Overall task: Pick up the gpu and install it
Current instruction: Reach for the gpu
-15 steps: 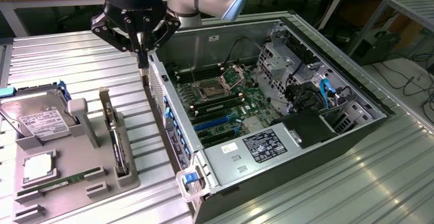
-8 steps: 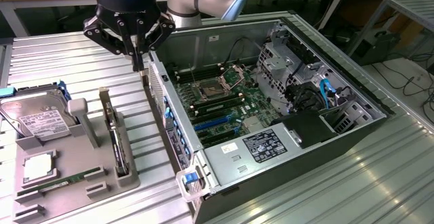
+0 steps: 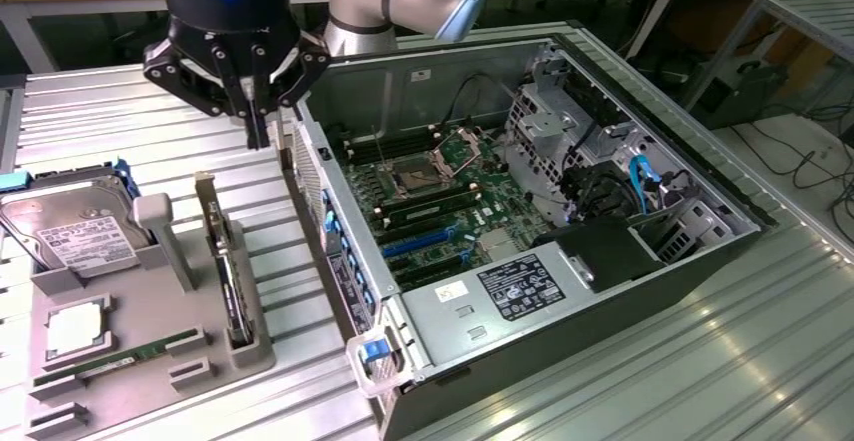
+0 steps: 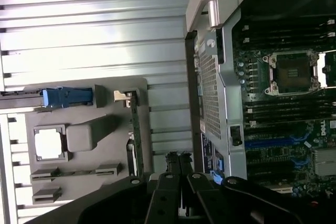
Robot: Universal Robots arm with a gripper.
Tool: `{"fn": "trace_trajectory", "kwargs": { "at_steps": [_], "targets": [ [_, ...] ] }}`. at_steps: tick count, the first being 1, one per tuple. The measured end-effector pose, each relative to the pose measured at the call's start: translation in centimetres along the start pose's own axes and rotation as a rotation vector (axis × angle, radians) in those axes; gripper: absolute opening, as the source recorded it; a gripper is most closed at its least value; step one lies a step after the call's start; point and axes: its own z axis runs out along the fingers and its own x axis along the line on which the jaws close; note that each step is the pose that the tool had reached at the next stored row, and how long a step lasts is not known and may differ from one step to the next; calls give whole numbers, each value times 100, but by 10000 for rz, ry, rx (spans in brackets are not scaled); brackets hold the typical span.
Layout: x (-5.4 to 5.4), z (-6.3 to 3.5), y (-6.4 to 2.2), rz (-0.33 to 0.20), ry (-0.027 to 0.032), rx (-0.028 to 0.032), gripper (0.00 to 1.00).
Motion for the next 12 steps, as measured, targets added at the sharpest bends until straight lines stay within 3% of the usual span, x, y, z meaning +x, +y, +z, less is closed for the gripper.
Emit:
{"fn": "trace_trajectory", "kwargs": {
  "at_steps": [12],
  "targets": [
    [167, -8, -105, -6, 0, 0, 14]
  ]
}}
